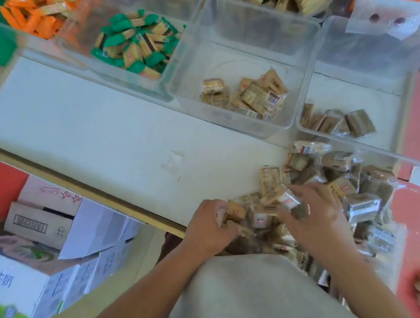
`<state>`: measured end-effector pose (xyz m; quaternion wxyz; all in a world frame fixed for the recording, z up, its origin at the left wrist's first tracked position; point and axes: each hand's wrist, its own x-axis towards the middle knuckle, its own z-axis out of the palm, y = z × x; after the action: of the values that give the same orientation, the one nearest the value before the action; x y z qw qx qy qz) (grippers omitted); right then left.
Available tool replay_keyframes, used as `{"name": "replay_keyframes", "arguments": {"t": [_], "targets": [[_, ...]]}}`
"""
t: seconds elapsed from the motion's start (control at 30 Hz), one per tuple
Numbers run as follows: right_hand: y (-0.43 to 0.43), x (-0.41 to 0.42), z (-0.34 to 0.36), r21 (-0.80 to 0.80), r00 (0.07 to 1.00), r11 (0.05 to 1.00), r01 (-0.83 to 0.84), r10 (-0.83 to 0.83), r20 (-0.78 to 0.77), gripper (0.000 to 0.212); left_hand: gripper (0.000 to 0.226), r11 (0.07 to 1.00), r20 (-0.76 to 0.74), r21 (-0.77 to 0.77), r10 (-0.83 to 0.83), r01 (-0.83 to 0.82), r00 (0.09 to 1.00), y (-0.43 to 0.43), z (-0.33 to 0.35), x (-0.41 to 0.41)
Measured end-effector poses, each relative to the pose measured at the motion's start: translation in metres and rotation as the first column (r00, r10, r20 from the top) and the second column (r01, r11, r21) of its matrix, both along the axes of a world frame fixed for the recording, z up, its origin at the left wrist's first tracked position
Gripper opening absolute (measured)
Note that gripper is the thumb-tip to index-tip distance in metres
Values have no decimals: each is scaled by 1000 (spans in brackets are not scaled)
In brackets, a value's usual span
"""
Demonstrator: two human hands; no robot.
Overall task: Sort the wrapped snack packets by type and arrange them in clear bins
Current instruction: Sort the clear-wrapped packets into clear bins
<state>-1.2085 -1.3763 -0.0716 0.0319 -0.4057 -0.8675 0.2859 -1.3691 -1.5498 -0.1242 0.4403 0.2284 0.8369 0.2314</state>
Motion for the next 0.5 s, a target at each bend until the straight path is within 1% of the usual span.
{"name": "replay_keyframes", "arguments": {"t": [0.03, 0.07, 0.13, 0.17, 0.23, 0.3, 0.37, 0.43, 0.5], "targets": [[2, 1, -3, -35, 998, 999, -35, 37, 50, 58, 79, 999, -3, -20, -45, 45, 999, -1, -2, 3], [5, 2, -4, -105, 991, 992, -71, 82, 108, 69, 92, 995, 3, -47, -86, 86, 996, -2, -4, 7], [11, -2, -7, -227, 956, 965, -132, 184, 228, 92, 110, 987, -2, -81, -140, 140, 990, -2, -13, 14], [15, -6, -10, -243, 927, 956, -165, 235, 294, 102, 113, 983, -21, -91, -159, 157, 987, 0, -17, 17], [20, -17, -17, -219, 868, 949, -228, 300, 396, 116, 112, 985, -51, -94, -153, 148, 987, 1, -28, 21], [21, -25, -25, -141, 826, 944, -297, 328, 458, 119, 104, 995, -36, -59, -89, 87, 995, 4, -34, 22], [22, -28, -30, -94, 819, 940, -328, 332, 468, 111, 97, 1000, -16, -23, -9, 9, 1000, 4, -36, 18], [26, -30, -32, -132, 860, 952, -277, 307, 407, 101, 92, 996, -12, 3, 85, -85, 996, 1, -38, 10], [30, -37, -34, -195, 912, 963, -186, 243, 330, 97, 86, 969, -21, 45, 244, -243, 969, 0, -40, -2]]}}
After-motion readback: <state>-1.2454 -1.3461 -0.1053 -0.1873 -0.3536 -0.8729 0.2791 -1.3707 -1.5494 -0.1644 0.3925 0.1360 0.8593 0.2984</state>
